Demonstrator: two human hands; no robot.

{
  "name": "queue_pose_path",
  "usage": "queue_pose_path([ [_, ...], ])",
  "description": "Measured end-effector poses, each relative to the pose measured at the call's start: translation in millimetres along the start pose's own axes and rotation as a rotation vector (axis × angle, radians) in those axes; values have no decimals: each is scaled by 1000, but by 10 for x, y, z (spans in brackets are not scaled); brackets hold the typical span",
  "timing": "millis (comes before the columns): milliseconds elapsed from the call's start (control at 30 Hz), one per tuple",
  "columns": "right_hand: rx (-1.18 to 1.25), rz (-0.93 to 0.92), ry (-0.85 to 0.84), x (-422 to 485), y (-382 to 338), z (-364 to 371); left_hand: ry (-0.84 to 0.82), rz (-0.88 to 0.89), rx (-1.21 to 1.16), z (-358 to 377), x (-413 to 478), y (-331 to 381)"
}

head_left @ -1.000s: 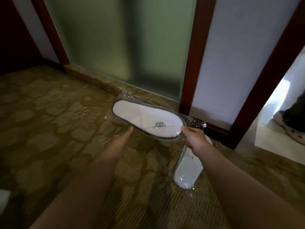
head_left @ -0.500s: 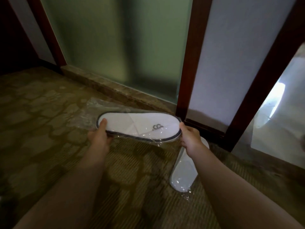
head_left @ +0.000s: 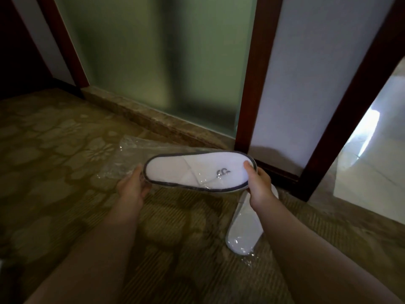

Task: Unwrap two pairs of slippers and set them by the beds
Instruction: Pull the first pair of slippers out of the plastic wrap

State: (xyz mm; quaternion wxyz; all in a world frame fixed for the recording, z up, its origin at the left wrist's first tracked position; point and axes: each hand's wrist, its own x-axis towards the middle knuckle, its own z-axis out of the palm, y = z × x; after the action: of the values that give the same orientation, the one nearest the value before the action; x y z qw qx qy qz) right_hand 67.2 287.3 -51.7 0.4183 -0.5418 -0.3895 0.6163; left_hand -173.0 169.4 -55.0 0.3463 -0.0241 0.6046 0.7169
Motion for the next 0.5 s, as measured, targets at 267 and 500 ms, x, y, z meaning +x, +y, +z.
queue_pose_path([
  [267,111,84,188,14,74,-180,-21,7,25,-89,34,3],
  [500,157,83,332,-1,75,-272,27,4,-32,-105,56,11],
])
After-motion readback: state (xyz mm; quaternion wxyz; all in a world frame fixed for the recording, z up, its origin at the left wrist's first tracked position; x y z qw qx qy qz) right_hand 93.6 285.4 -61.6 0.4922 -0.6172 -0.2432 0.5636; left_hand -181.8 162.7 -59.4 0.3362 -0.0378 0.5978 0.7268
